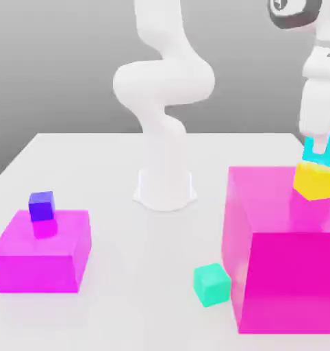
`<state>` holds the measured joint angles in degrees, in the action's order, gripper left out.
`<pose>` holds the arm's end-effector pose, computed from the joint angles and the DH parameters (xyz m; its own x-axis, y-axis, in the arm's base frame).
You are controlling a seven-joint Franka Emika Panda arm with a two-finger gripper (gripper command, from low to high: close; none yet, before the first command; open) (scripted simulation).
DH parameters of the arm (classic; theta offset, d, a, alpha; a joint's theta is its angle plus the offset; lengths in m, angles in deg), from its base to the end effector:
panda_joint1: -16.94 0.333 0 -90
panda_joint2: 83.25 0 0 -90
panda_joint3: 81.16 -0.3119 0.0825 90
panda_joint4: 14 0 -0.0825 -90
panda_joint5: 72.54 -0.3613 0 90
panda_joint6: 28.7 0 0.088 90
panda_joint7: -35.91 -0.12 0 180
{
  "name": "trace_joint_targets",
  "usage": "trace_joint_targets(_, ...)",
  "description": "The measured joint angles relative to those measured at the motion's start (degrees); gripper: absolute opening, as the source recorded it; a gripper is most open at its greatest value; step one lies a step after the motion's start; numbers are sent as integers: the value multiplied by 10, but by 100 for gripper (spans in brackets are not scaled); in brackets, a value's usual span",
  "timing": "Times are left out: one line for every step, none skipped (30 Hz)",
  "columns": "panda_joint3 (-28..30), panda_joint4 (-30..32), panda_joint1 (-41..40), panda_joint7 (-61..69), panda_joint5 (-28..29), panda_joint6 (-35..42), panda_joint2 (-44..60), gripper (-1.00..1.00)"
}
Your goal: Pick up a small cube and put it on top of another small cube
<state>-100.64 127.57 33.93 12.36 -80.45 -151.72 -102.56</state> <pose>0.3297 0.2534 0.4045 0.9913 0.1317 -0.0027 0.1317 -0.9913 -0.0044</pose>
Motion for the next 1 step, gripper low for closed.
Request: trace_joint_targets(0, 0, 0, 0, 0, 0, 0, 100)
